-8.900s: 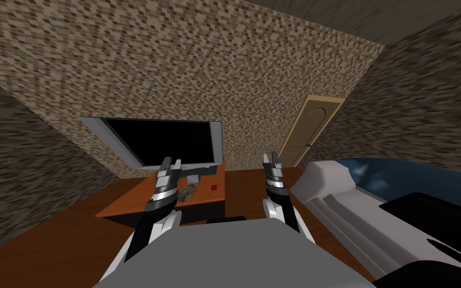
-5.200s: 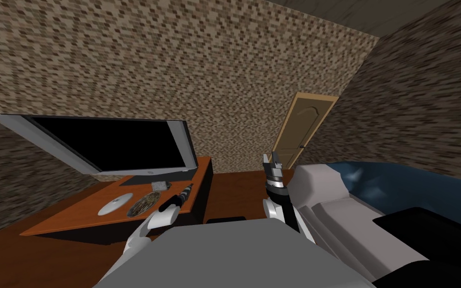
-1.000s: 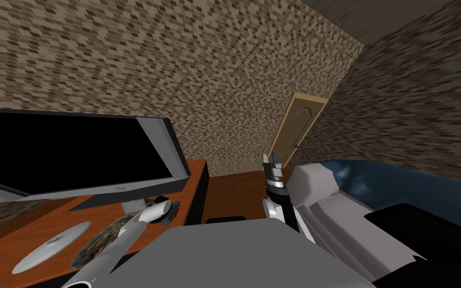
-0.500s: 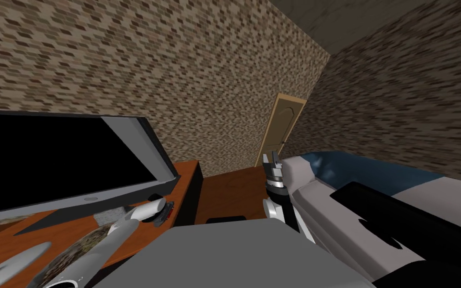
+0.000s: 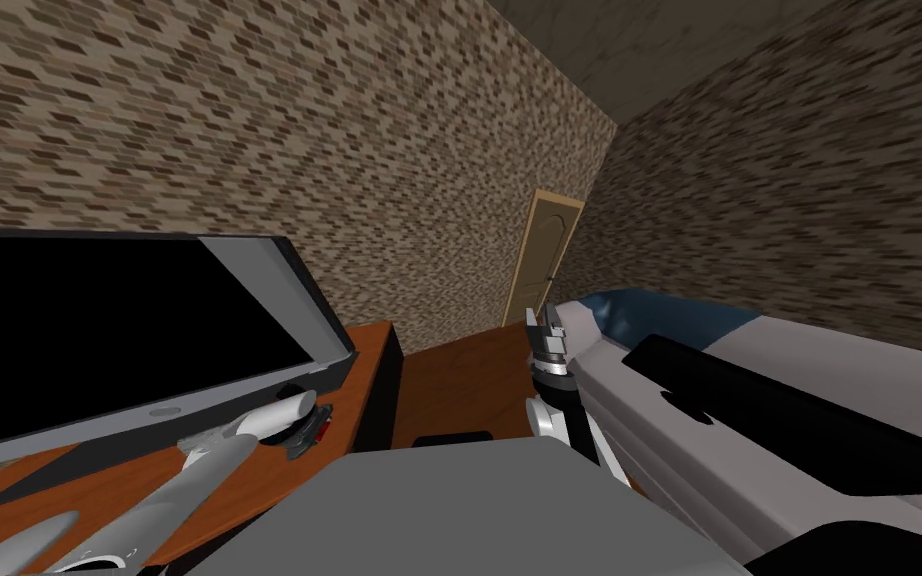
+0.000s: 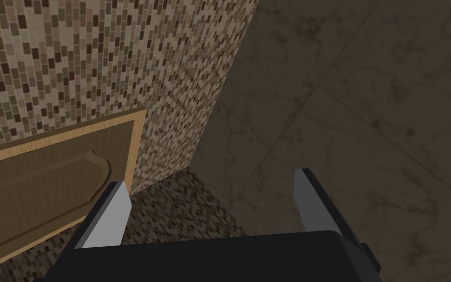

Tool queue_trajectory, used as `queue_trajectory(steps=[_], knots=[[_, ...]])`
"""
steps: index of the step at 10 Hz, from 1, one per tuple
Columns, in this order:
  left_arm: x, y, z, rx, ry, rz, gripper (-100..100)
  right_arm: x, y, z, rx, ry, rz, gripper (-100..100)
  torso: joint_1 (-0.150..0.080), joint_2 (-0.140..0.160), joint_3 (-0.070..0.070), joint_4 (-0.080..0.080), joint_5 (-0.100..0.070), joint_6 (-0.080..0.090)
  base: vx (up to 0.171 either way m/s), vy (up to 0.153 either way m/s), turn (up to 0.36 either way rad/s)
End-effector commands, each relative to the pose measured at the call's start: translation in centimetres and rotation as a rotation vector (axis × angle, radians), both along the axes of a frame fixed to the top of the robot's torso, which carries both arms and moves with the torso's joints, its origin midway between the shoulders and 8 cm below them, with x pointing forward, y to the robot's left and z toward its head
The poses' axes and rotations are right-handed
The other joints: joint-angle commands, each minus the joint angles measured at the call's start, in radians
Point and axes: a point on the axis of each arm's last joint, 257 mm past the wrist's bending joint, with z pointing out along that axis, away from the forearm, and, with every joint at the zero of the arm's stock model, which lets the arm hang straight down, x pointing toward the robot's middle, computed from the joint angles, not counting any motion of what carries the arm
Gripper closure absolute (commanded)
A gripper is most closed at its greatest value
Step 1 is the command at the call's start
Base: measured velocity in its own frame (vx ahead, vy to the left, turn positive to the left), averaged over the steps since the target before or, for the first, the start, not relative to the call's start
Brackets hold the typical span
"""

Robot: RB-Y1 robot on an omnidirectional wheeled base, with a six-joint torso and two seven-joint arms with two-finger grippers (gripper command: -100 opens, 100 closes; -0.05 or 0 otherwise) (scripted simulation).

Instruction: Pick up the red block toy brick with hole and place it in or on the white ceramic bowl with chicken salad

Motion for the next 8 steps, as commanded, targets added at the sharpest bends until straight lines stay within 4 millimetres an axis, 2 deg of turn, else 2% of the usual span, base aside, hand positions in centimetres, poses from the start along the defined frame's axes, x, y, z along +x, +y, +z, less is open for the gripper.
queue_trajectory(steps=[1, 6, 8], knots=[[-0.8, 1.4, 1.0, -0.006, 0.016, 0.036, 100, 0.0, 0.0, 0.0, 0.000, 0.000, 0.000, 0, 0.000, 0.000, 0.000, 0.000, 0.000, 0.000, -0.151, 0.171, -0.146], [-1.3, 3.4, 2.7, -0.025, 0.020, 0.109, 100, 0.0, 0.0, 0.0, 0.000, 0.000, 0.000, 0, 0.003, 0.002, 0.001, 0.001, 0.001, -0.002, -0.157, 0.155, -0.092], [-1.2, 4.0, 3.4, -0.035, 0.012, 0.138, 100, 0.0, 0.0, 0.0, 0.000, 0.000, 0.000, 0, 0.005, -0.001, 0.000, 0.001, 0.001, -0.002, -0.108, 0.181, -0.060]])
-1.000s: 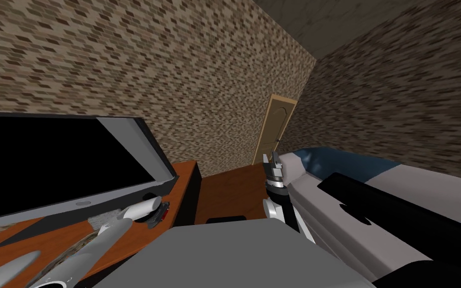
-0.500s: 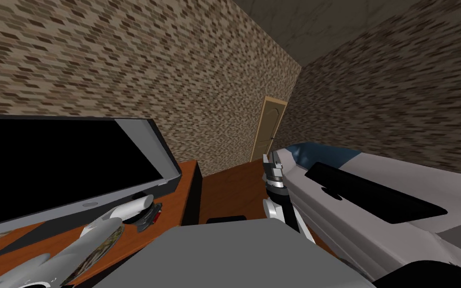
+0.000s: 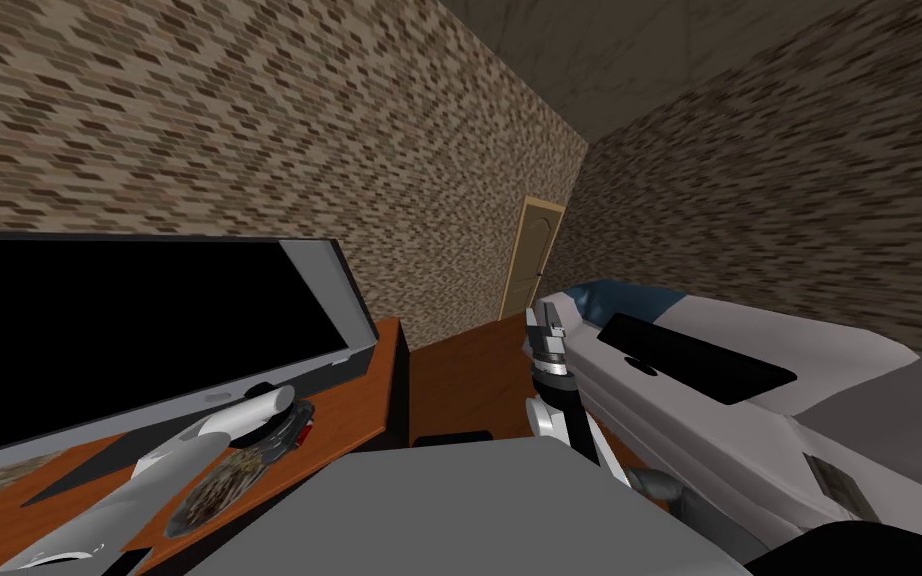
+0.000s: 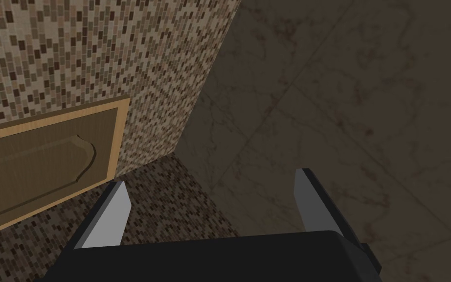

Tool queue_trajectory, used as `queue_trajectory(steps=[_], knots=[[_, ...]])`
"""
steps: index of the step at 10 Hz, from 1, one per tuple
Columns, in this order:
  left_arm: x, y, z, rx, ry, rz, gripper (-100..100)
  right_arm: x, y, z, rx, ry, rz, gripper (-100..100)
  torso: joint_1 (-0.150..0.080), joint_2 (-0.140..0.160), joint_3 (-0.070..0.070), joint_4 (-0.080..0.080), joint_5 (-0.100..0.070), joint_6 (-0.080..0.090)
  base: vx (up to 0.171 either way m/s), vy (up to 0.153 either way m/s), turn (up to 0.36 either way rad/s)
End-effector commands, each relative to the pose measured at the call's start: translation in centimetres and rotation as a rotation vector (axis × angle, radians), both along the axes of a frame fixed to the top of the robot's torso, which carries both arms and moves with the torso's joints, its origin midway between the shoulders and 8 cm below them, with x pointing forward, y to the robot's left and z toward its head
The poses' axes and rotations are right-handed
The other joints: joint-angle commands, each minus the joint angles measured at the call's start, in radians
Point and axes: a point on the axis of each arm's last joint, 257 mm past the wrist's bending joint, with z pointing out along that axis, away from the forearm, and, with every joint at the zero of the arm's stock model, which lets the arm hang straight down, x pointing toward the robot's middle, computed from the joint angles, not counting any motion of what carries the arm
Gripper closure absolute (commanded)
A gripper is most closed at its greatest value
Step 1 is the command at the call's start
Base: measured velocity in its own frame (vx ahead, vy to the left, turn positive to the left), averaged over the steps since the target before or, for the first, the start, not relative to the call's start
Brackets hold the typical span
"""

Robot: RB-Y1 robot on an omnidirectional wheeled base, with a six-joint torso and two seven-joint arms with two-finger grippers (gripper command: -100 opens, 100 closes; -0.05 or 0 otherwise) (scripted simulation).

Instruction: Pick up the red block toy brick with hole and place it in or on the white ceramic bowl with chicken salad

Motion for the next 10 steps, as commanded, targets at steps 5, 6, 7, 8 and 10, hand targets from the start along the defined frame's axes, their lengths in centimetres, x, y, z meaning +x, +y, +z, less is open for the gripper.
queue_trajectory(steps=[5, 6, 7, 8, 10], knots=[[1.2, 1.3, 2.2, -0.024, -0.047, 0.068, 100, 0.0, 0.0, 0.0, 0.000, 0.000, 0.000, 0, -0.008, -0.002, -0.001, 0.001, -0.001, 0.003, -0.099, 0.115, -0.118], [1.2, 1.3, 2.2, -0.024, -0.047, 0.068, 100, 0.0, 0.0, 0.0, 0.000, 0.000, 0.000, 0, -0.009, -0.004, -0.001, 0.000, -0.001, 0.003, -0.025, 0.016, -0.018], [1.2, 1.3, 2.2, -0.024, -0.047, 0.068, 100, 0.0, 0.0, 0.0, 0.000, 0.000, 0.000, 0, -0.012, -0.005, -0.003, 0.000, -0.002, 0.001, 0.008, -0.014, 0.063], [1.2, 1.3, 2.2, -0.024, -0.047, 0.068, 100, 0.0, 0.0, 0.0, 0.000, 0.000, 0.000, 0, -0.014, -0.007, -0.004, -0.001, -0.002, 0.001, 0.007, -0.009, 0.032], [1.2, 1.3, 2.2, -0.024, -0.047, 0.068, 100, 0.0, 0.0, 0.0, 0.000, 0.000, 0.000, 0, -0.014, -0.008, -0.004, -0.001, -0.002, 0.002, -0.003, 0.003, -0.008]])
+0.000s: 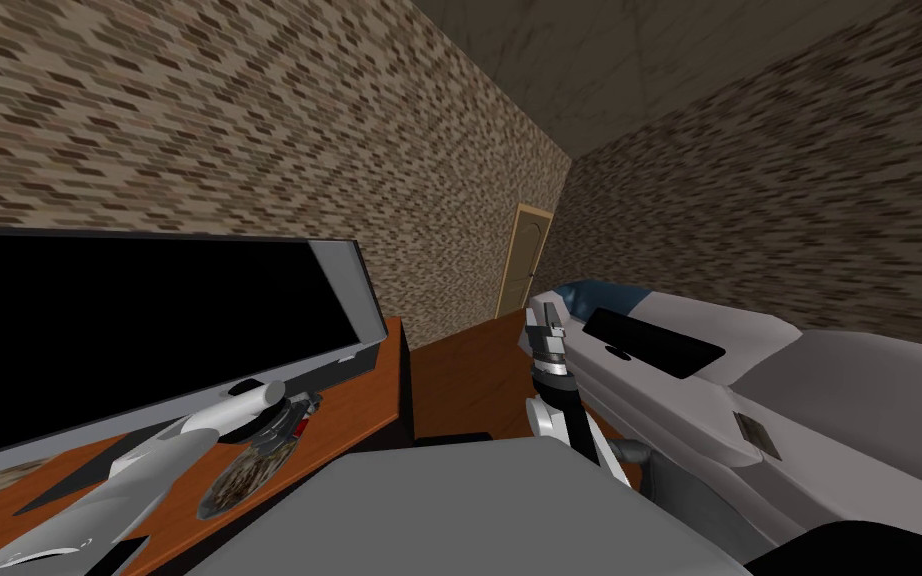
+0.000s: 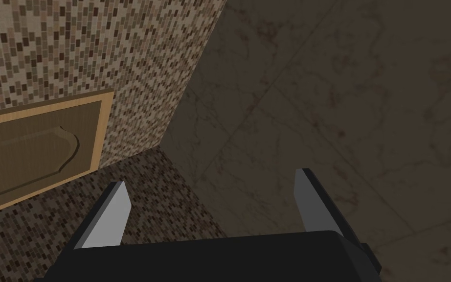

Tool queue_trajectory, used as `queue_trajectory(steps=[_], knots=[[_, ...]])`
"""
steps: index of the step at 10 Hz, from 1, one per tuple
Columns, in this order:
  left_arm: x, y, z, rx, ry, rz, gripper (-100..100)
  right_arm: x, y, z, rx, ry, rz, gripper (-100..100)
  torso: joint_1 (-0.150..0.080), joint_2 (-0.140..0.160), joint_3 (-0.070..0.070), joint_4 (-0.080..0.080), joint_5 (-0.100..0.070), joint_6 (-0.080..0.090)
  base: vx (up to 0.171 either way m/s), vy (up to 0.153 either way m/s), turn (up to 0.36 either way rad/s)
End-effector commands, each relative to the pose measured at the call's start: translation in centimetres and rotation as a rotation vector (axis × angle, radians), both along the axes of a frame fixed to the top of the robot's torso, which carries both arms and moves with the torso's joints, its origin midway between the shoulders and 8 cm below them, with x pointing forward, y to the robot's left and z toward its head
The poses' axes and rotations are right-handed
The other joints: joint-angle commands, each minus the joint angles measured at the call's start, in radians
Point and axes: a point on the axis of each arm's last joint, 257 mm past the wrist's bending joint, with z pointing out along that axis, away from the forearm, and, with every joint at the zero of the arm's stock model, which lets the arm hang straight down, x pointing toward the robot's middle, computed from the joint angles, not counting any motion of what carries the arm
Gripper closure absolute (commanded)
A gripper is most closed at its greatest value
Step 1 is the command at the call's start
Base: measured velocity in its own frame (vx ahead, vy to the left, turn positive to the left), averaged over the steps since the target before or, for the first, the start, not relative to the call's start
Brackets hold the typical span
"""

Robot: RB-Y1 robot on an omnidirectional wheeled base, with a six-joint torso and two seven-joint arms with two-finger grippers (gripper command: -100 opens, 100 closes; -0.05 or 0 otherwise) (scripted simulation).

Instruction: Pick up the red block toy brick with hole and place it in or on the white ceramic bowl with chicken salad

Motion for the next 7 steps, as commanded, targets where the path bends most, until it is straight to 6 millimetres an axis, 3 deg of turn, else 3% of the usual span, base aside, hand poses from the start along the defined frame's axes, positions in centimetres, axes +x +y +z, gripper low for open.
queue_trajectory(steps=[1, 7], knots=[[-0.03, -0.01, -0.02, 0.000, 0.001, -0.001, 100, 0.00, 0.00, 0.00, 0.000, 0.000, 0.000, 0, 0.000, 0.000, 0.000, 0.000, 0.000, 0.000, 0.000, 0.000, 0.000], [0.40, 0.24, 0.52, -0.005, -0.016, 0.012, 100, 0.00, 0.00, 0.00, 0.000, 0.000, 0.000, 0, 0.002, 0.002, 0.001, 0.000, 0.000, 0.001, -0.015, 0.015, -0.035]])
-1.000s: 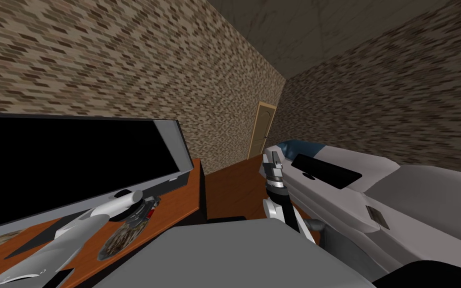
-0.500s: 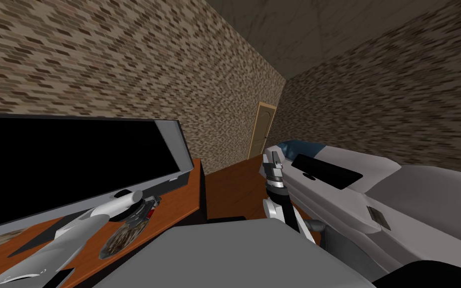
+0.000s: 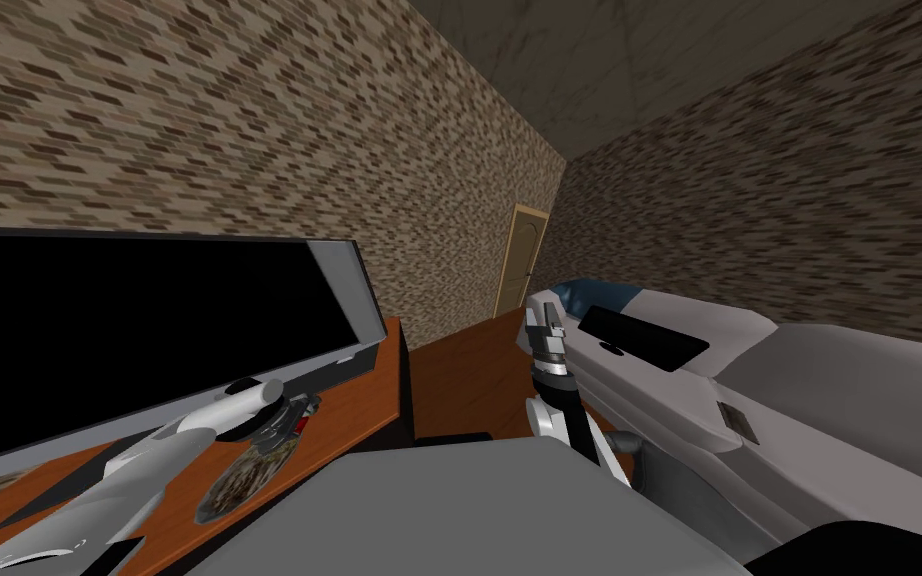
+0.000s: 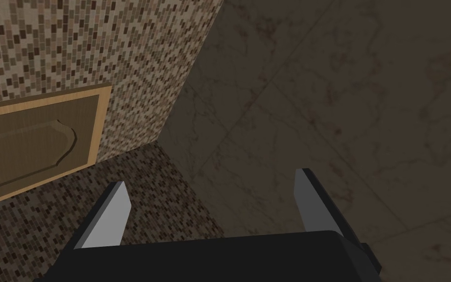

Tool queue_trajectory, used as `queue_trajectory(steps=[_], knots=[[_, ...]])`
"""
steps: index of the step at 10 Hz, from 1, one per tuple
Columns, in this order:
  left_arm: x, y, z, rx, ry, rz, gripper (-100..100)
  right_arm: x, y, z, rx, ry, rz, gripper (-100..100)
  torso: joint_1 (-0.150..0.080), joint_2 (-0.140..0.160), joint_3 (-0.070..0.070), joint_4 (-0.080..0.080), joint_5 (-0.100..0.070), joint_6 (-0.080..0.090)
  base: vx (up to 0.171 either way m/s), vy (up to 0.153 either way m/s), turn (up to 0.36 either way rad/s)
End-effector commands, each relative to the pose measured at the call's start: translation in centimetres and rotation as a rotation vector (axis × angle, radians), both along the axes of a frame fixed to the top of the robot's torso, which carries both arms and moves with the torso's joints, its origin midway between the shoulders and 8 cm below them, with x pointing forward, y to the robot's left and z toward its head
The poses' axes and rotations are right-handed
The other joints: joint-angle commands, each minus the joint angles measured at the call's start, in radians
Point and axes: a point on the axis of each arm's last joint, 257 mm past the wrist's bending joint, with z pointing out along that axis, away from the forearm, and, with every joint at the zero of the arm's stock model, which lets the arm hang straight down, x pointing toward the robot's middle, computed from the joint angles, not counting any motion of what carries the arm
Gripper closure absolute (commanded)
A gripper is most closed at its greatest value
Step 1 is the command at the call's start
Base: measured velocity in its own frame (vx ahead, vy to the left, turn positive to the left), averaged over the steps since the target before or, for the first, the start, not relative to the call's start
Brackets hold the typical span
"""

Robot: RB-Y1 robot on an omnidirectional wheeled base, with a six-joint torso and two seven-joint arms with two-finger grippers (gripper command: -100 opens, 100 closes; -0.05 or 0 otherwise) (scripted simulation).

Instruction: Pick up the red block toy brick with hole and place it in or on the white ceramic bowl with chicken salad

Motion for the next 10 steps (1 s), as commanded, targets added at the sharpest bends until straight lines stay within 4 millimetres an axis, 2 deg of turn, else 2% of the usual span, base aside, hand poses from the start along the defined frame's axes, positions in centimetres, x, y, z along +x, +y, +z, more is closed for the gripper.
queue_trajectory(steps=[1, 5, 10], knots=[[0.0, 0.0, -0.1, -0.001, 0.001, 0.001, 100, 0.0, 0.0, 0.0, 0.000, 0.000, 0.000, 0, 0.000, 0.000, 0.000, 0.000, 0.000, 0.000, -0.021, 0.010, 0.074], [0.2, 0.2, 0.2, -0.003, -0.009, 0.009, 100, 0.0, 0.0, 0.0, 0.000, 0.000, 0.000, 0, 0.001, 0.000, 0.000, 0.000, 0.000, -0.001, -0.024, 0.035, 0.029], [0.8, 0.5, 1.0, -0.010, -0.031, 0.026, 100, 0.0, 0.0, 0.0, 0.000, 0.000, 0.000, 0, 0.007, 0.002, 0.001, 0.000, 0.001, -0.002, -0.039, 0.094, 0.026]])
